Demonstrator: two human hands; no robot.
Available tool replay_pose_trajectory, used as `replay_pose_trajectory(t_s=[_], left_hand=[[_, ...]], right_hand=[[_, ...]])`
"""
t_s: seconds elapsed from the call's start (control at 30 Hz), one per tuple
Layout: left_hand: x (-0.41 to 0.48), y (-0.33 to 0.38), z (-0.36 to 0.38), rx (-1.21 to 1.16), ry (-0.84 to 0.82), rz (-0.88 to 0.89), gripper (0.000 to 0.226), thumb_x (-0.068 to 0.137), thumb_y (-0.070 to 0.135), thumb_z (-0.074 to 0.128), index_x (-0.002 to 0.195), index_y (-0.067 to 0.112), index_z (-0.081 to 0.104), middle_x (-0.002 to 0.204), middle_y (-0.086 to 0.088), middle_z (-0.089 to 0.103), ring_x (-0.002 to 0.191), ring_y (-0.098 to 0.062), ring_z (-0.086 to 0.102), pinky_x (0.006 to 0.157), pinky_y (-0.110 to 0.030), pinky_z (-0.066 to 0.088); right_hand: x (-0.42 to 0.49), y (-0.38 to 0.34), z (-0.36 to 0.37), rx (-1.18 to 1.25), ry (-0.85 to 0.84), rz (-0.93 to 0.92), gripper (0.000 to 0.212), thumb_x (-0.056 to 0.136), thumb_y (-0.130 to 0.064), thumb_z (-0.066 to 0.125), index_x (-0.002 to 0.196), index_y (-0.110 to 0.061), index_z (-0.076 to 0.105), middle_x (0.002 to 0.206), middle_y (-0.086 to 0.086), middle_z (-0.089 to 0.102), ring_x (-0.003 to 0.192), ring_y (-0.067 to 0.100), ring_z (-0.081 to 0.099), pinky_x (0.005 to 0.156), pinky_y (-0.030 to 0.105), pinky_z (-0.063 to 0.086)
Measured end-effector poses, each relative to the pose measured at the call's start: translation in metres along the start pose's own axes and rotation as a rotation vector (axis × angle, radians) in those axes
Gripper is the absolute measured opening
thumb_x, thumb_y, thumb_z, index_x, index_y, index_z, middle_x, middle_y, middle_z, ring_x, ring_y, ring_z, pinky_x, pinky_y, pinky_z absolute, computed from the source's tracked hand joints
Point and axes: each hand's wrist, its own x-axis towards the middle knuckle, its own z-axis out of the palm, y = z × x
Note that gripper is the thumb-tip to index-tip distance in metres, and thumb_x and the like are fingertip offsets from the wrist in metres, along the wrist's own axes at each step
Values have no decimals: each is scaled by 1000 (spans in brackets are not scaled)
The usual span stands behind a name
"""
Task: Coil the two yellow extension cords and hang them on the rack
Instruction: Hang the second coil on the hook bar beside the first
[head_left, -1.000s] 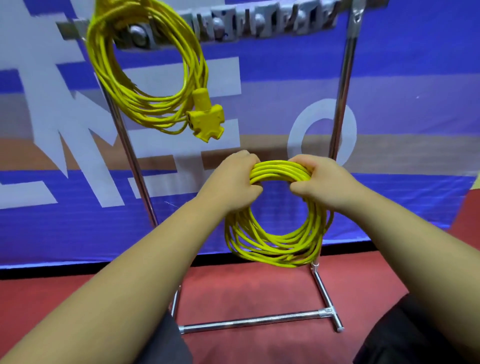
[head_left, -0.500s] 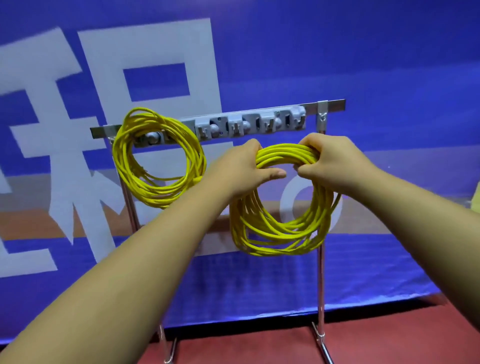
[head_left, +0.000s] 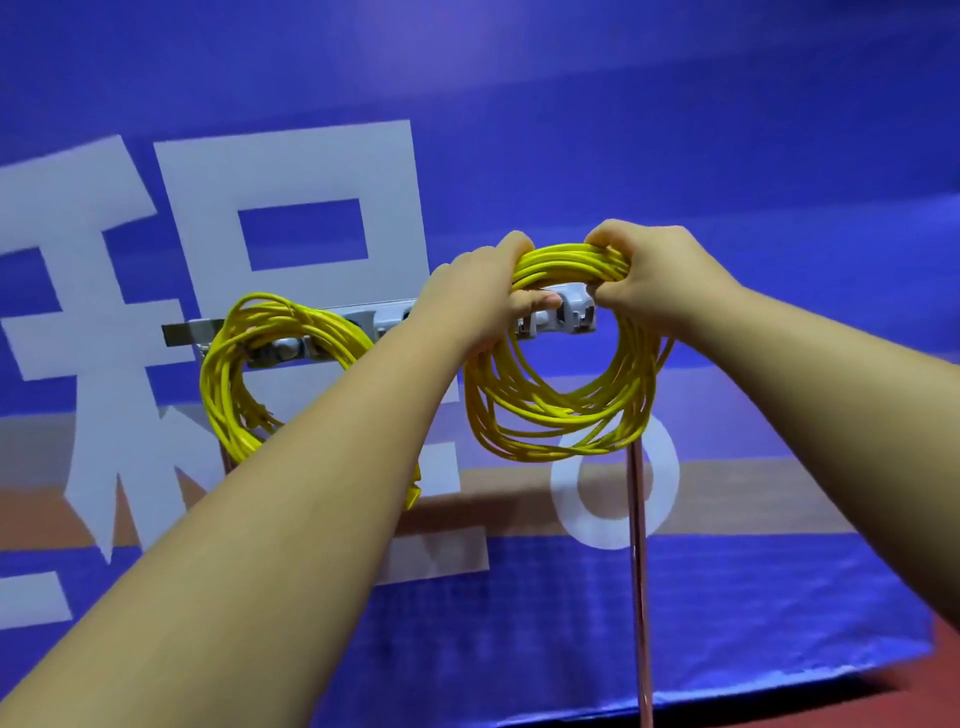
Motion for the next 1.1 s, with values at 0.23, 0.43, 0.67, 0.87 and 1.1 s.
replay_pose_trajectory(t_s=[0.23, 0.43, 0.67, 0.87, 1.1], left_hand=[[13, -13, 20, -58, -79, -21, 49, 89, 78, 51, 116, 38, 49, 100, 4, 68, 96, -28, 64, 90, -52, 53], [11, -22, 27, 20, -54, 81, 54, 92, 84, 30, 125, 47, 52, 102, 4, 61, 99, -25, 61, 88, -49, 48], [10, -22, 25, 113, -212, 45, 62, 107, 59, 25, 164, 34, 19, 155, -3, 40, 140, -28, 41, 111, -53, 35], [6, -35, 18, -145, -297, 15, 59, 108, 51, 39, 163, 42, 19, 163, 1, 36, 150, -29, 34, 119, -56, 32], [-2, -29, 26, -168, -96, 73, 52, 106, 43, 46, 153, 59, 29, 133, 4, 58, 123, -24, 55, 102, -50, 50]], right_hand=[[11, 19, 20, -9, -38, 66, 46, 80, -31, 71, 125, -41, 71, 105, -1, 63, 106, 28, 62, 89, 45, 57], [10, 42, 34, 132, -54, 50, 61, 90, -21, 71, 144, -48, 62, 109, -2, 65, 101, 22, 64, 89, 36, 56], [6, 51, 34, -35, -281, -87, 70, 107, -26, 55, 169, -32, 22, 118, 7, 58, 108, 26, 56, 95, 40, 46], [-11, 54, 29, 109, -298, -30, 74, 102, -61, 56, 166, -36, 29, 159, 0, 47, 143, 21, 48, 113, 37, 41], [-13, 48, 45, 481, 217, 157, 25, 84, -59, 76, 100, -41, 74, 100, -2, 69, 94, 20, 71, 84, 45, 62]])
